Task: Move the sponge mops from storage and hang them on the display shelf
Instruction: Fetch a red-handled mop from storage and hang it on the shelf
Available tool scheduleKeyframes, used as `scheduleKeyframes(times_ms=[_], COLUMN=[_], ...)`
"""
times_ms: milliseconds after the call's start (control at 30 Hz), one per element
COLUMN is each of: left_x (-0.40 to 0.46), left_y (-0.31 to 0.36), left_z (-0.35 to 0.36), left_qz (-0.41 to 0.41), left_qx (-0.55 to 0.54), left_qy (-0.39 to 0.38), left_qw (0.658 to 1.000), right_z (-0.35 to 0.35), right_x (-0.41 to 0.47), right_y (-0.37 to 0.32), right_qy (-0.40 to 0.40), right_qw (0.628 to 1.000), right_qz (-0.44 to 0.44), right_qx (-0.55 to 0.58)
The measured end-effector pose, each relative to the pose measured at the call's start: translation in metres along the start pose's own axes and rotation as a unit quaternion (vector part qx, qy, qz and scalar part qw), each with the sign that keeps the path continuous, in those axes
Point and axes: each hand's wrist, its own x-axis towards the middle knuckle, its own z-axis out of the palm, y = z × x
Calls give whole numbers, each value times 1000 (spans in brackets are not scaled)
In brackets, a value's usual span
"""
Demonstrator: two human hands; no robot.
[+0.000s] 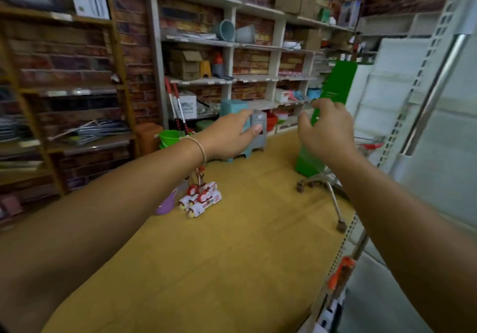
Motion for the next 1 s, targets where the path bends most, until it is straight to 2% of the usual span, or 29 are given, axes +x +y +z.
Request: scheduleKeyframes(times_ms=[267, 533, 700, 1000], left_x=[-42, -35, 14, 157], left_y=[-103, -183, -224, -275], left_z=[-35, -19, -11, 7], left_qz=[-78, -134, -163, -196], left_qx=[68, 116, 132, 126], left_qy=[17, -6, -2, -16], left_qw=[995, 984, 978, 972], right_z=[93, 185, 246, 322], right_x=[4, 23, 63, 188], right_y=[-80, -101, -96, -62], right_qy=[-76, -178, -203, -230], right_qw=[995, 979, 973, 966], right_qz=[-55, -96, -99, -111], right_qx=[23, 26, 41, 48])
